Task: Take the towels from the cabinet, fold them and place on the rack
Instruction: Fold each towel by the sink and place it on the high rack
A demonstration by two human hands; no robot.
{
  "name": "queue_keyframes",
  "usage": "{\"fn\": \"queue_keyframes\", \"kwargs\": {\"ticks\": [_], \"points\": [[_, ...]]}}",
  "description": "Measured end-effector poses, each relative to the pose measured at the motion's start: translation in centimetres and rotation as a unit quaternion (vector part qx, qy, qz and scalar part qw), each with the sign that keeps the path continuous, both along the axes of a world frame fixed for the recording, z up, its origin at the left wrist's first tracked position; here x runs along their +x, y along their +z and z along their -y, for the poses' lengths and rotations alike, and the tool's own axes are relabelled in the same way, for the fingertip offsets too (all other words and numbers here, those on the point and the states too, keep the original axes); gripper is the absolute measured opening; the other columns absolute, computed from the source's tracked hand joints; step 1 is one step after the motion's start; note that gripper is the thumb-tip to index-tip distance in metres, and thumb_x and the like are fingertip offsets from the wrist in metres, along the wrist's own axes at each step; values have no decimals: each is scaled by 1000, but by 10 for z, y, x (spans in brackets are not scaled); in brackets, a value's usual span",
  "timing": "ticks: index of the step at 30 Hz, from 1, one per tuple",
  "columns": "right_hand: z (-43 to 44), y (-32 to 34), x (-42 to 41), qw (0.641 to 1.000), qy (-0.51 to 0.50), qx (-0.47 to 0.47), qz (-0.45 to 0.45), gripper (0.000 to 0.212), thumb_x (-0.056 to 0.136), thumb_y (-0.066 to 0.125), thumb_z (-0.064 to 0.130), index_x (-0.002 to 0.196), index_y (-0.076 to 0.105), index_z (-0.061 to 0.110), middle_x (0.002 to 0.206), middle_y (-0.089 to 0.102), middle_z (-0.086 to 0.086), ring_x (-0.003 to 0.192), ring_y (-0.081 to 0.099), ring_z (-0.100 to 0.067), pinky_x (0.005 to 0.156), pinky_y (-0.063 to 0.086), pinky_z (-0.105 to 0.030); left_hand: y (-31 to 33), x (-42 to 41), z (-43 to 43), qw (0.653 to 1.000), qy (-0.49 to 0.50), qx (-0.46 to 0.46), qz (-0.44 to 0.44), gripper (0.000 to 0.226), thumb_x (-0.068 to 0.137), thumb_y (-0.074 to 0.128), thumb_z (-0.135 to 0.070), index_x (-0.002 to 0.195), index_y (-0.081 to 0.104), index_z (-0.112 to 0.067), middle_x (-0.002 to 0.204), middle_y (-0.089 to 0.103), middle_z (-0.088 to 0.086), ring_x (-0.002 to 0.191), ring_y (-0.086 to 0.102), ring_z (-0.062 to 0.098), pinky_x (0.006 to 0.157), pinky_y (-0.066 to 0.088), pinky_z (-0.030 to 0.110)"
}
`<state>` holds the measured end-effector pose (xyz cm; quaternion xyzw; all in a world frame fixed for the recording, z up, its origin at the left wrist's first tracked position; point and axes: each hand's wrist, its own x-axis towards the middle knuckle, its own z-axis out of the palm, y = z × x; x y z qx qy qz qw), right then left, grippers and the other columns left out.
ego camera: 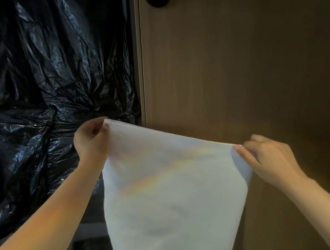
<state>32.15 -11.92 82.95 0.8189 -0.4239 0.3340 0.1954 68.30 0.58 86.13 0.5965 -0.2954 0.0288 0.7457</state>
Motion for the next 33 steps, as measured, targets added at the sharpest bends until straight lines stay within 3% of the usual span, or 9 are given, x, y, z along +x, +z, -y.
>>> {"fn": "queue_keyframes", "kwargs": {"ticks": [5,9,12,15,18,21,26,30,33], "points": [[11,24,5,999,-28,-37,22,41,99,38,44,98,72,21,92,57,2,70,53,-9,56,38,-21,5,3,6,1000,-1,-11,4,22,92,60,-17,110,71,-21,84,64,-19,78,57,-6,67,42,13],[18,43,8,996,-19,-90,19,26,96,52,31,95,73,14,92,59,-5,70,48,-12,55,37,-20,4,5,9,1000,-3,-21,-10,20,91,60,-17,107,72,-21,83,65,-18,78,59,-4,67,43,14],[22,50,12,992,-25,-123,13,21,93,60,23,90,73,7,88,62,-13,68,58,-24,54,45,-24,3,3,11,1000,-7,-17,-14,20,92,60,-16,107,71,-21,87,68,-10,80,61,3,71,45,19],[27,52,14,992,-29,-124,20,21,94,61,24,91,71,5,88,63,-15,74,61,-30,54,50,-29,4,2,11,1000,-6,-12,-15,21,92,59,-15,109,71,-20,85,65,-14,79,59,-1,68,44,16],[32,53,16,991,-28,-125,29,21,93,62,25,95,67,5,88,63,-15,78,61,-32,53,43,-26,5,0,11,1000,2,-6,-15,22,92,58,-15,111,70,-18,82,62,-18,75,55,-5,63,40,12],[35,52,19,992,-42,-117,27,25,94,63,26,105,68,4,96,66,-18,87,63,-35,56,49,-30,7,-2,11,1000,7,-1,-18,23,93,58,-14,112,69,-17,82,62,-16,74,54,-6,63,39,11],[37,50,21,994,-75,-80,2,33,99,51,32,96,71,6,107,64,-19,96,62,-33,61,48,-29,4,-3,8,1000,13,1,-8,21,92,59,-16,110,70,-18,80,61,-19,74,56,-5,62,39,12],[28,44,25,995,-100,-18,-11,36,100,48,39,111,67,11,129,59,-16,116,58,-28,73,51,-29,0,-10,4,1000,2,15,27,21,93,59,-16,111,69,-19,83,63,-18,77,57,-4,64,40,14],[12,43,35,998,-48,39,5,35,96,56,42,120,64,18,132,56,-11,119,55,-27,80,50,-32,0,-18,0,999,-23,9,36,21,92,61,-15,110,71,-18,86,67,-15,82,60,-1,70,44,16]]}}
